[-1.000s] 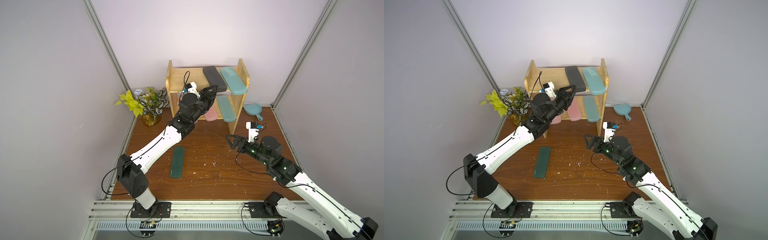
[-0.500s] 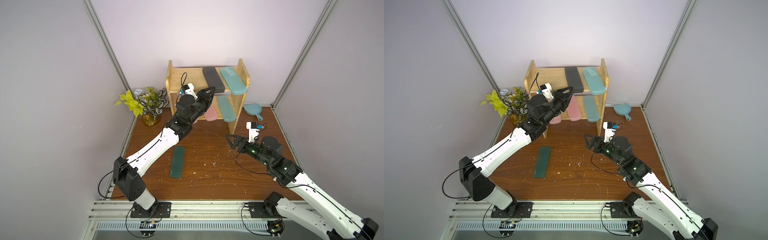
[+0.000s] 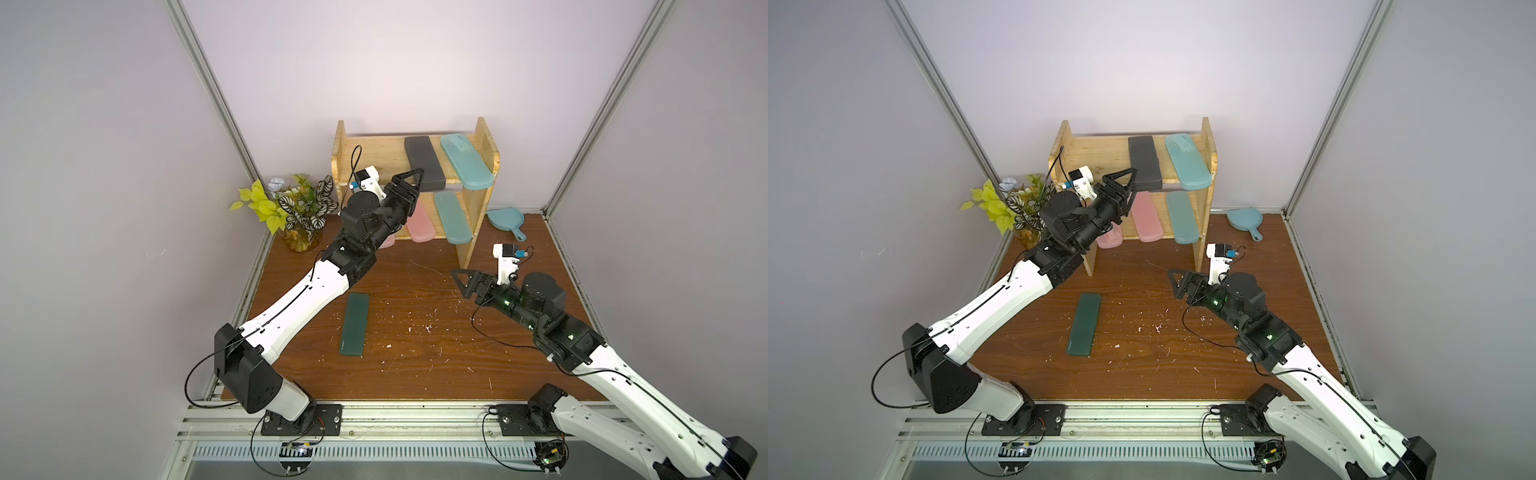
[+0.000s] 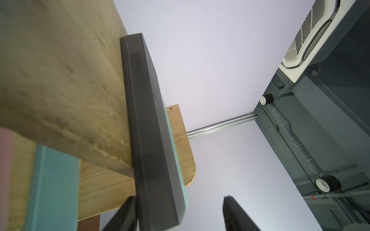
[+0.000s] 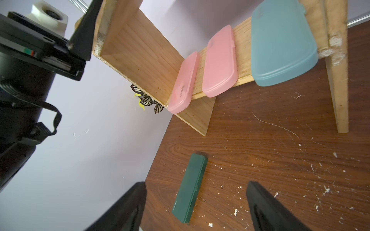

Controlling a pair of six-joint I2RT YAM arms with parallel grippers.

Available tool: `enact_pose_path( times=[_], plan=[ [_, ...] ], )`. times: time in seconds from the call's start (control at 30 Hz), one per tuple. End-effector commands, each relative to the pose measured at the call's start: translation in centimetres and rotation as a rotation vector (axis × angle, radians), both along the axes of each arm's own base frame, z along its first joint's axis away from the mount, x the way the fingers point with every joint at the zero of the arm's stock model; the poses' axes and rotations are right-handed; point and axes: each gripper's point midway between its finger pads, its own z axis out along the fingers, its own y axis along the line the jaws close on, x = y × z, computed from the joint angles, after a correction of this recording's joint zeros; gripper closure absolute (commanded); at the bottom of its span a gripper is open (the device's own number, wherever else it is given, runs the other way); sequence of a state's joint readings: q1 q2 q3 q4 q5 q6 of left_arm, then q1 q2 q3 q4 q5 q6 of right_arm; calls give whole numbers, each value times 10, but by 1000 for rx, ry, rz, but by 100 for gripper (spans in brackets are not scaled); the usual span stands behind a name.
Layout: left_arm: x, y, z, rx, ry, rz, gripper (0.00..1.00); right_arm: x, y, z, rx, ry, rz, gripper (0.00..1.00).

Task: Remove the pencil cases from the shelf
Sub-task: Pick up the pencil case from the shelf.

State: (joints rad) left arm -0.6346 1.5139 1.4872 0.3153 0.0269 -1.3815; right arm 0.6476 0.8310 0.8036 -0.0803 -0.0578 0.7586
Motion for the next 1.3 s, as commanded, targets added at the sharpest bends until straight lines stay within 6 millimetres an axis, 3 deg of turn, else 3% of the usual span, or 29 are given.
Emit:
enact_pose_path(
  times=[0.0,0.3,0.6,0.8,0.97,1.03,1.27],
  plan=[
    [5,-1,3,4,-15,-13,39,-1,-1,4,0,-21,3,15],
    [15,-10,2,17,-8,-39,45,-1,-3,6,0,-27,-3,15],
    [15,-8,4,25,-18,-35,69,-1,-6,16,8,-43,-14,15],
    [9,-5,6,25,-24,-41,82,-4,-4,36,25,-84,14,14],
    [-6,2,10,15,-45,-56,91,-10,4,62,63,-133,86,14],
    [-15,5,3,43,-58,-67,92,-11,9,71,85,-138,121,14],
    [-67,17,1,62,-145,-171,94,-17,28,106,202,-180,274,15]
  ],
)
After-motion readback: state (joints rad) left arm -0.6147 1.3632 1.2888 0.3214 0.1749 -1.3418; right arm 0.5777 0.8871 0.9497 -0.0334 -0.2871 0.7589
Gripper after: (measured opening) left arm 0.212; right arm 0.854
